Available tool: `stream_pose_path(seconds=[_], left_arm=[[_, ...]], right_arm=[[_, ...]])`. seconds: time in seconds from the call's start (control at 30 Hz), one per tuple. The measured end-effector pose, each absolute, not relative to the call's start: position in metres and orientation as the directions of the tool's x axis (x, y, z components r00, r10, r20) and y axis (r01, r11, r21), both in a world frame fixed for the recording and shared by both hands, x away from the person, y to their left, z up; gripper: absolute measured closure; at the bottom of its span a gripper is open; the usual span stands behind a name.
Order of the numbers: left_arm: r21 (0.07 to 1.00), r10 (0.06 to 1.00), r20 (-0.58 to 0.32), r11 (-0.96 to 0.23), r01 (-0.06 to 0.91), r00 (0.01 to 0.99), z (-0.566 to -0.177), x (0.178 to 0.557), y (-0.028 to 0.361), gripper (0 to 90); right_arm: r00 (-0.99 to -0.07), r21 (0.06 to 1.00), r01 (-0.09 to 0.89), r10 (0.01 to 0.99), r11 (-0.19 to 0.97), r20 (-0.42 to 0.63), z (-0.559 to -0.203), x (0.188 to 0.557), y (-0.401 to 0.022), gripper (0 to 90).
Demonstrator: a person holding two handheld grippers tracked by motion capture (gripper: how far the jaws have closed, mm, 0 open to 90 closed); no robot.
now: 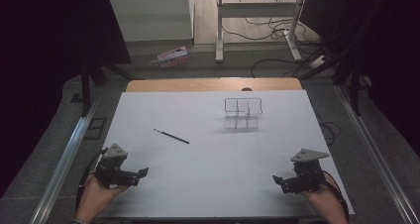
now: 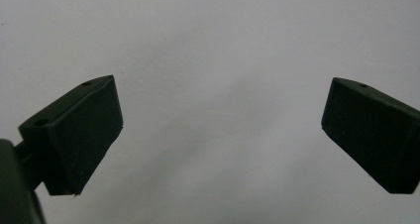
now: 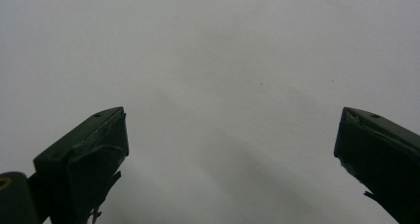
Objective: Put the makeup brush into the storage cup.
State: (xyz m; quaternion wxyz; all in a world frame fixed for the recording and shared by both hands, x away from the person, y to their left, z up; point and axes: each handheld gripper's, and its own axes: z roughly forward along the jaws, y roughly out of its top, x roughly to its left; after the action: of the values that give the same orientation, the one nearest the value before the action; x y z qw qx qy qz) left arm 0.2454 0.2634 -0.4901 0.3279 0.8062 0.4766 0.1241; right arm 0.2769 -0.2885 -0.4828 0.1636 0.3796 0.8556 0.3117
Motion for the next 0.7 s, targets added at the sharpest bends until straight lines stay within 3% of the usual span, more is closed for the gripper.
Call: stream_pose_path(seconds=[0.7], left_arm=[[0.624,0.825,-0.081,-0.395,0.674,0.559,-0.481,0.274,0.255,5.5]], right_arm=[[-0.67,0.654,0.545,0.742,0.524,-0.036,-0.483,0.277,-0.287,1.0]])
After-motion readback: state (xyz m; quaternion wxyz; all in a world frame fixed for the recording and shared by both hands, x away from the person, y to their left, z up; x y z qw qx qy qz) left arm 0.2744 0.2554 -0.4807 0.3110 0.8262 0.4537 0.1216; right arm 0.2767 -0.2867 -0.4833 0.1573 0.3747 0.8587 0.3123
